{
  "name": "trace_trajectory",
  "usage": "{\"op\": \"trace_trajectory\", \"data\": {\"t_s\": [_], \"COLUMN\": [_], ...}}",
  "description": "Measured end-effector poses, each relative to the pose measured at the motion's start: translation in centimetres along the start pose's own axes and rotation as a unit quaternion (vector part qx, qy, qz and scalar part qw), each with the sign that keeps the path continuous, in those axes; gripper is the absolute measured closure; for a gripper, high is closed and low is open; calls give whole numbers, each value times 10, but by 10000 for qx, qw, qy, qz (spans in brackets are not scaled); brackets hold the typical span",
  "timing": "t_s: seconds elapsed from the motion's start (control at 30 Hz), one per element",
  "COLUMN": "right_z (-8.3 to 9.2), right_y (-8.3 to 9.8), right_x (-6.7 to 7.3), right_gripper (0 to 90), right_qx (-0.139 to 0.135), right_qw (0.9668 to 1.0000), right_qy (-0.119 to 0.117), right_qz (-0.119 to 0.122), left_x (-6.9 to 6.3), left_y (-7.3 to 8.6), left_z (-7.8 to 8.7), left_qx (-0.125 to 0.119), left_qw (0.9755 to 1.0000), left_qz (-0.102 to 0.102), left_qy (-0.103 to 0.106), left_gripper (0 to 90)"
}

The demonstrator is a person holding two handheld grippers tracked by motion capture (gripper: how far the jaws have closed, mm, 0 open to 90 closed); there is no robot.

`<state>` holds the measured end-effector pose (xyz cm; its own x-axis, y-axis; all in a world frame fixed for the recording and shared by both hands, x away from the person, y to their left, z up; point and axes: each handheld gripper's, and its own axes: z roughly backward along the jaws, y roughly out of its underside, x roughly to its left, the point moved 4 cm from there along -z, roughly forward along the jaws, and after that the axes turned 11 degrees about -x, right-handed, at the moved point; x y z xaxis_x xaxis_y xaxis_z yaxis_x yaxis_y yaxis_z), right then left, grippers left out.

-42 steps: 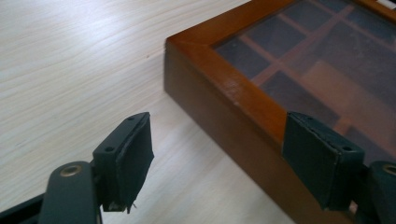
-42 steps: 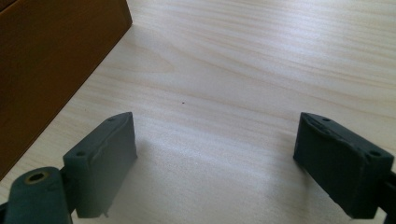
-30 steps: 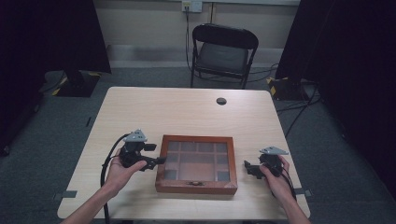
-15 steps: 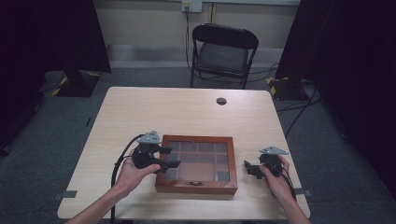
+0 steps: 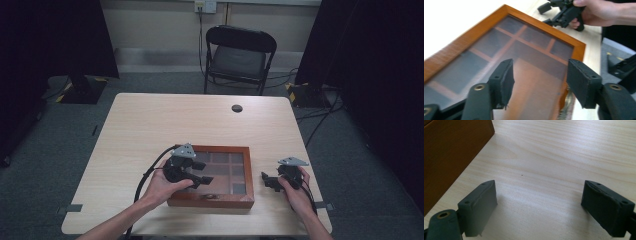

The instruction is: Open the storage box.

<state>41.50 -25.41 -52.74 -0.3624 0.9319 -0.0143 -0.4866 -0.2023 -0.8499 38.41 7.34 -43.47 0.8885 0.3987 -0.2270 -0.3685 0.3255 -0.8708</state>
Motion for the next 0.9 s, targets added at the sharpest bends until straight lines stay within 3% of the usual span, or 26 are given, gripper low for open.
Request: {"op": "trace_trajectory", "data": {"t_s": [0.13, 0.27, 0.37, 0.5, 0.63, 0.9], "right_z": [0, 0, 0, 0, 0, 0], "right_y": [0, 0, 0, 0, 0, 0], "right_x": [0, 0, 0, 0, 0, 0], "right_gripper": [121, 121, 121, 121, 121, 121], "right_qx": [1, 0, 1, 0, 1, 3], "right_qw": [10000, 10000, 10000, 10000, 10000, 10000], "right_qy": [1, 0, 2, 1, 2, 3], "right_qz": [0, 1, 0, 0, 1, -3], "left_x": [-8, -16, -17, -20, -24, -24], "left_y": [10, 13, 19, 24, 25, 26], "left_z": [-4, -1, -1, -4, -8, -9], "left_qx": [58, 21, 66, 185, 293, 298], "left_qw": [9991, 9989, 9982, 9978, 9968, 9955], "left_qz": [103, -83, 29, -124, -131, -248], "left_qy": [408, 455, 598, 628, 728, 866], "left_gripper": [446, 473, 504, 592, 624, 759]}}
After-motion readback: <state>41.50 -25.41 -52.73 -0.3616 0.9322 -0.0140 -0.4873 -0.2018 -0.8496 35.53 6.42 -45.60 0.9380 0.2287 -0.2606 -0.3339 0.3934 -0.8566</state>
